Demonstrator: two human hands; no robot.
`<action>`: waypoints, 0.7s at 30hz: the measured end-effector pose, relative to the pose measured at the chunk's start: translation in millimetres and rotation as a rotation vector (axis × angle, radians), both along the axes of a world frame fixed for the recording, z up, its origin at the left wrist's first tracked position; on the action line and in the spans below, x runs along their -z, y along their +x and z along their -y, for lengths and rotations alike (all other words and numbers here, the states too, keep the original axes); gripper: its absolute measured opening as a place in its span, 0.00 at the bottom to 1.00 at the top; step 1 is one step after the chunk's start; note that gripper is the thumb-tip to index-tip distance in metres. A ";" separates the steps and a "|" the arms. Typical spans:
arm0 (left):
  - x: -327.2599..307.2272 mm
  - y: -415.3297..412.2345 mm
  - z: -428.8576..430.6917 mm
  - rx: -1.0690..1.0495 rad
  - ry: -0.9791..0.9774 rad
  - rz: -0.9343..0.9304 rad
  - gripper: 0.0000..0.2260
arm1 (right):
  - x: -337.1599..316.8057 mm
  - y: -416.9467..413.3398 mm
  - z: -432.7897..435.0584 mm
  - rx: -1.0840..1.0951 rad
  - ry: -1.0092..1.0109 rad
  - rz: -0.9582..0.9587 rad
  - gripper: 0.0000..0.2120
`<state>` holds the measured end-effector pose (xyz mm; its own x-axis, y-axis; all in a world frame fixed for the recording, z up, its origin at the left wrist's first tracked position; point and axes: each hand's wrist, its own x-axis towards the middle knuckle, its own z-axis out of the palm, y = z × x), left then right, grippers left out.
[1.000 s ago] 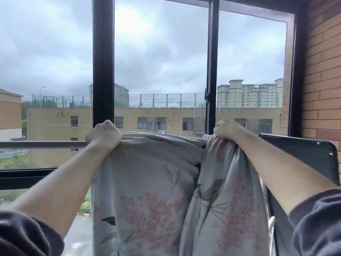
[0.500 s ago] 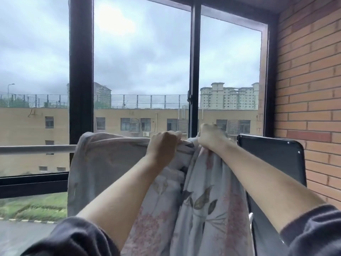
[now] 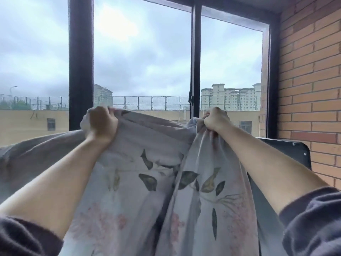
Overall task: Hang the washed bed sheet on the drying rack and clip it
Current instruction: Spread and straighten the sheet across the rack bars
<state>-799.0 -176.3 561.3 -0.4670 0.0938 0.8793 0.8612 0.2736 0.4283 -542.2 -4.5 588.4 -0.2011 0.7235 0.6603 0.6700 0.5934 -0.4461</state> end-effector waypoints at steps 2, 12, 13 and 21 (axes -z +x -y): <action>4.0 -22.5 5.5 -0.119 -0.157 0.159 0.10 | 10.7 1.7 -5.6 0.010 -0.073 0.048 0.07; 17.7 -5.4 -3.3 -0.176 -0.585 0.153 0.08 | 49.6 -12.7 -13.1 0.098 -0.083 0.396 0.14; 19.9 3.0 -6.8 -0.124 -0.541 0.048 0.08 | 49.2 -11.0 -13.4 0.062 -0.091 0.401 0.13; 51.0 93.5 -51.3 0.260 -0.675 -0.550 0.15 | 51.7 7.7 -14.4 -0.010 -0.079 0.349 0.11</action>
<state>-705.5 -125.0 510.3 0.1098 0.7139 0.6916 0.9664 0.0860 -0.2422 -534.6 9.9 536.7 -0.4120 0.7665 0.4928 0.7842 0.5736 -0.2367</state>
